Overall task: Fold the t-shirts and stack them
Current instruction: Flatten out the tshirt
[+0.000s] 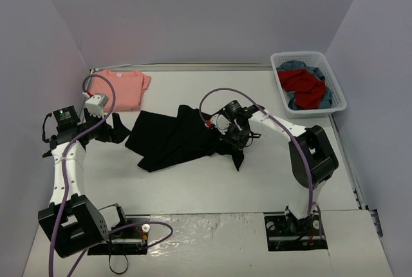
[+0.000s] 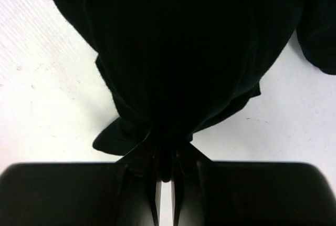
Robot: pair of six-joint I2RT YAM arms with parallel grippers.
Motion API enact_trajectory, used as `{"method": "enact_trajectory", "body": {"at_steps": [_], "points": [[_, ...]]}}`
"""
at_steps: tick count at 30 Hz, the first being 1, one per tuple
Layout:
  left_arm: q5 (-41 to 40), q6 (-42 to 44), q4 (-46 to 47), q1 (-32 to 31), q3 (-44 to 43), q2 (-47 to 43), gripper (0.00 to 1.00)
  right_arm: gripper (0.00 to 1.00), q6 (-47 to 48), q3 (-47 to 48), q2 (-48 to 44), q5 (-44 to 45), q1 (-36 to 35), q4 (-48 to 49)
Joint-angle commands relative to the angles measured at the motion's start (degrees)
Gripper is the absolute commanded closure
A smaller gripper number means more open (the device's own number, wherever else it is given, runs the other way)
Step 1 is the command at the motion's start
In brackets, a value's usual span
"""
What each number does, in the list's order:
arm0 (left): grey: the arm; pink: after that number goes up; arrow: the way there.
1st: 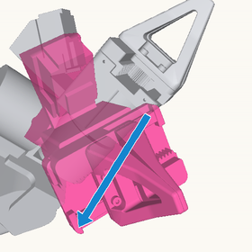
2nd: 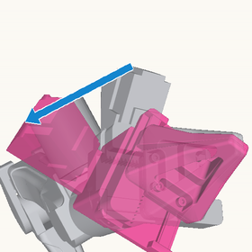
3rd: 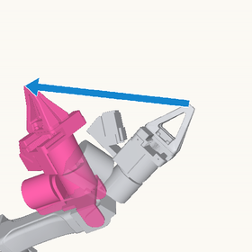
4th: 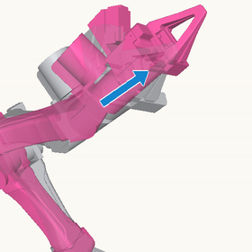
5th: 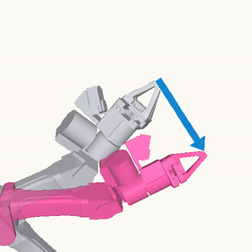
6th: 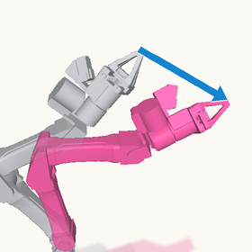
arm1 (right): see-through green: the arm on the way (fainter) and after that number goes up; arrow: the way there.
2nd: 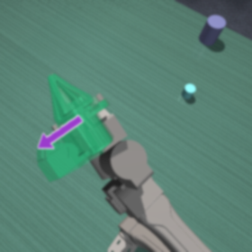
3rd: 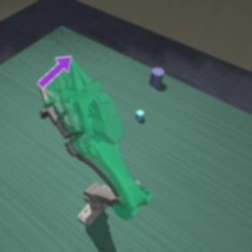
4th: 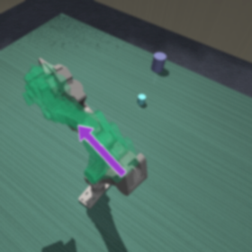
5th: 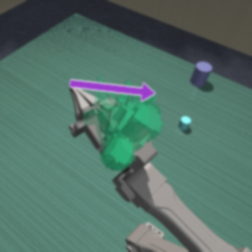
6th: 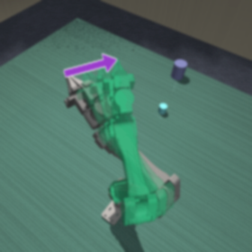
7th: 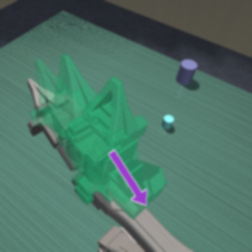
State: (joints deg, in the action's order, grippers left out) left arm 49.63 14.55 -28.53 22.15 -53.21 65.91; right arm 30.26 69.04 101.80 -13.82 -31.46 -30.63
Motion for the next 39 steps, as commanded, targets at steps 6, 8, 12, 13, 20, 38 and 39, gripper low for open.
{"method": "enact_trajectory", "body": {"at_steps": [6,8,12,13,20,38,39], "points": [[-0.84,1.88,-1.34,-1.58,-2.42,-0.17,0.06,1.0,-2.48,1.36,-9.22,5.47,0.09,-1.71],[-1.64,2.24,-1.87,-2.9,-3.04,0.01,0.06,1.0,-3.45,3.63,-12.14,8.63,0.35,-1.62],[-1.55,4.6,-3.97,-5.53,-3.74,1.67,0.06,1.0,-5.91,7.77,-18.02,9.95,3.32,-0.58],[-3.03,5.05,-4.77,-7.19,-4.26,2.29,0.06,1.0,-6.96,7.96,-18.56,11.44,4.12,0.13],[-7.34,10.59,-8.12,-12.65,-6.65,9.22,0.06,1.0,-7.41,4.89,-16.91,15.76,10.45,4.35],[-20.53,9.45,-1.17,-18.19,-4.88,23.46,0.18,1.0,-8.73,2.16,-13.21,17.16,11.07,6.37],[-20.88,9.36,-1.52,-18.46,-5.15,24.26,0.19,1.0,-8.73,2.16,-13.03,17.08,11.07,6.37]]}}
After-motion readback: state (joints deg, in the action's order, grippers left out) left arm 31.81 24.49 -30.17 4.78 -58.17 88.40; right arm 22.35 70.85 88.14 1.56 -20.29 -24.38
